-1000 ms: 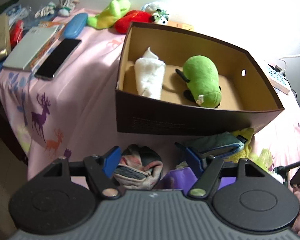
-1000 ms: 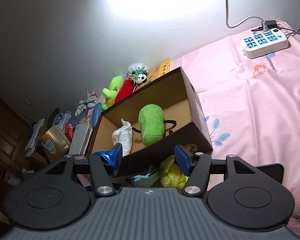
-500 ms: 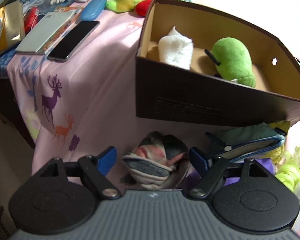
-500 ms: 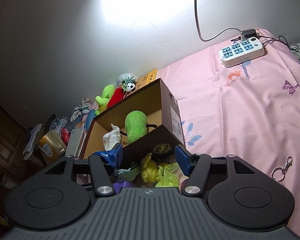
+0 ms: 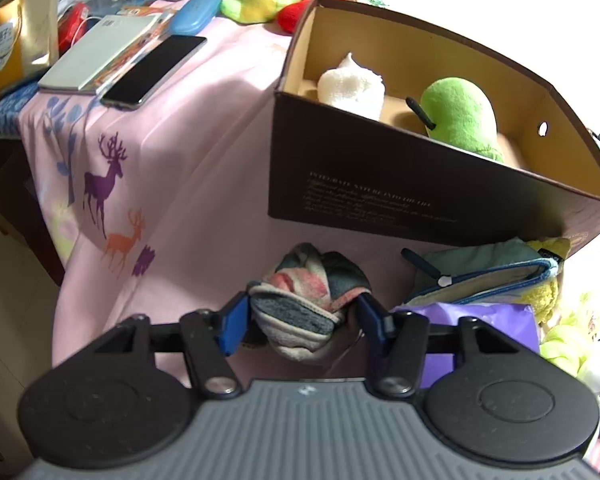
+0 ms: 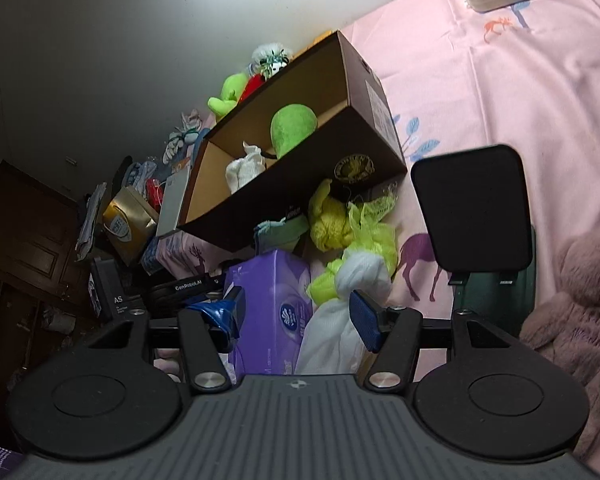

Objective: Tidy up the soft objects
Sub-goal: 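Grasp the grey-pink sock bundle with the left gripper, then carry the sock bundle into the brown box and open the left gripper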

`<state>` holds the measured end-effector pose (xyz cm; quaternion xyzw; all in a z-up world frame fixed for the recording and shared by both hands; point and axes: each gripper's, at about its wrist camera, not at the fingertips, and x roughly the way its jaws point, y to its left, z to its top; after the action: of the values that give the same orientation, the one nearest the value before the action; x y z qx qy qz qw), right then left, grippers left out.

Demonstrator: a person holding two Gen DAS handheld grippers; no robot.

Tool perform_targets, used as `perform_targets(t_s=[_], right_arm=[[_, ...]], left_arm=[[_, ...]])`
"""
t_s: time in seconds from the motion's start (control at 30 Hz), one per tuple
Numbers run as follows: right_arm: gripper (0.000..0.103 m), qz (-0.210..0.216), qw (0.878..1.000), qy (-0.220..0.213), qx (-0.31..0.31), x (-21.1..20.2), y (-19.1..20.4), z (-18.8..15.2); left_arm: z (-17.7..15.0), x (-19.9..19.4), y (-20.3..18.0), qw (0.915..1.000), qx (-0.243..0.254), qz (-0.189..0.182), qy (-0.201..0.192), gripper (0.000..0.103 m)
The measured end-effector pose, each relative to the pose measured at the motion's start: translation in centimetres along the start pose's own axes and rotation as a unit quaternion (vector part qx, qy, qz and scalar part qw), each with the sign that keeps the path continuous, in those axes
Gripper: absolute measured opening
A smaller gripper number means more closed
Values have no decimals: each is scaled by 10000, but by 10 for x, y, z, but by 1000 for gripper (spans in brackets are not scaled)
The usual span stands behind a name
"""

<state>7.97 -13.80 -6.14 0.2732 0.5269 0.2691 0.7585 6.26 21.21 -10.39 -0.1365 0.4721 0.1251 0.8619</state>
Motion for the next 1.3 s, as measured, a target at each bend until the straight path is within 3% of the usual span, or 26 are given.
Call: perform_targets(t_s=[0.03, 0.13, 0.43, 0.73, 1.0, 1.17, 1.3], right_arm=[[43, 12, 10000, 53, 32, 1, -1, -2], [43, 64, 9999, 154, 44, 4, -1, -5], [43, -22, 9997, 229, 90, 9, -8, -10], [43, -130, 9990, 204, 387, 9, -22, -17], [43, -270, 9977, -44, 614, -2, -29, -22], [43, -401, 9961, -260, 748, -9, -32, -23], [43, -479, 9939, -384, 913, -10, -35, -25]], left_arm=[[-1, -3, 1, 10000, -23, 13, -37, 43], [-3, -13, 6, 9999, -104, -74, -82, 37], [-3, -52, 3, 9986, -23, -134, -515, 35], [34, -100, -25, 9889, 369, -632, -1289, 35], [91, -65, -58, 9872, 758, -681, -1225, 35], [119, -15, -74, 9921, 849, -434, -816, 35], [139, 9, -79, 9929, 868, -278, -768, 36]])
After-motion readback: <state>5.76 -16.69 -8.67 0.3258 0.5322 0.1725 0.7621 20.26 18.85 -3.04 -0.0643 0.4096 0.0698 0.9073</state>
